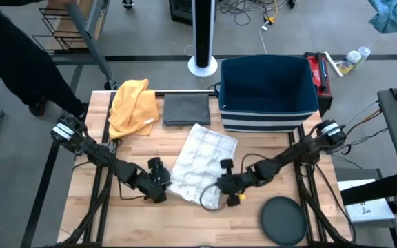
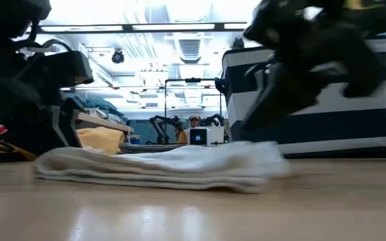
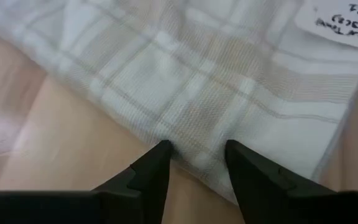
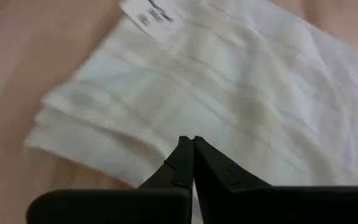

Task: Fold kitchen towel into neat rectangle
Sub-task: Fold the white patterned towel

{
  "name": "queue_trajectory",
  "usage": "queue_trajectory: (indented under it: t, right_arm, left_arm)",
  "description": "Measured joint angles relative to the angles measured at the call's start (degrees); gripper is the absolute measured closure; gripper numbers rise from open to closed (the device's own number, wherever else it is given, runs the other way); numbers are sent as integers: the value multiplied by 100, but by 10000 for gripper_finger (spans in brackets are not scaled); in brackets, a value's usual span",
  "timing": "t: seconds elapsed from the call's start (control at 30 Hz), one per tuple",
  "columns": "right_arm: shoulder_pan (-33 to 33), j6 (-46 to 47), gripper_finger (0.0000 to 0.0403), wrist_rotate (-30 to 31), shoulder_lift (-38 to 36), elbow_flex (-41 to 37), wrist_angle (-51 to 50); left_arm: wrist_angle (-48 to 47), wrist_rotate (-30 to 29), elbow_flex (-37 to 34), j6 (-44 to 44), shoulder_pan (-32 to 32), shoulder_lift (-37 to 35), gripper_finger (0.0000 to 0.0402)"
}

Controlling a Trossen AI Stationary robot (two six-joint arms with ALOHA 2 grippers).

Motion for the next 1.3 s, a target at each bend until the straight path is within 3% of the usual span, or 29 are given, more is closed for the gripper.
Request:
queue_trajectory:
  t: [0.07,0.3,0.57,0.73,0.97,1.3]
  right_arm:
    - [141,-294,375,2,47,154,-81]
    - [474,-1235,264,122,47,833,-1610]
    - [598,-2230,191,353,597,887,-1590]
    - [601,-2483,181,978,1035,1185,-1506]
    - [598,-2246,196,189,1188,1810,-1429]
    - [581,-1947,218,61,1546,1888,-1466]
  left_arm:
    - [372,6,-150,42,4,-1,249]
    - [127,-25,-263,-70,0,-28,249]
    - [283,-108,-284,4,-2,-20,249]
    - [294,-121,-284,35,-2,-17,249]
    - [301,-104,-286,39,0,-15,249]
    - [435,-195,-297,46,4,-4,249]
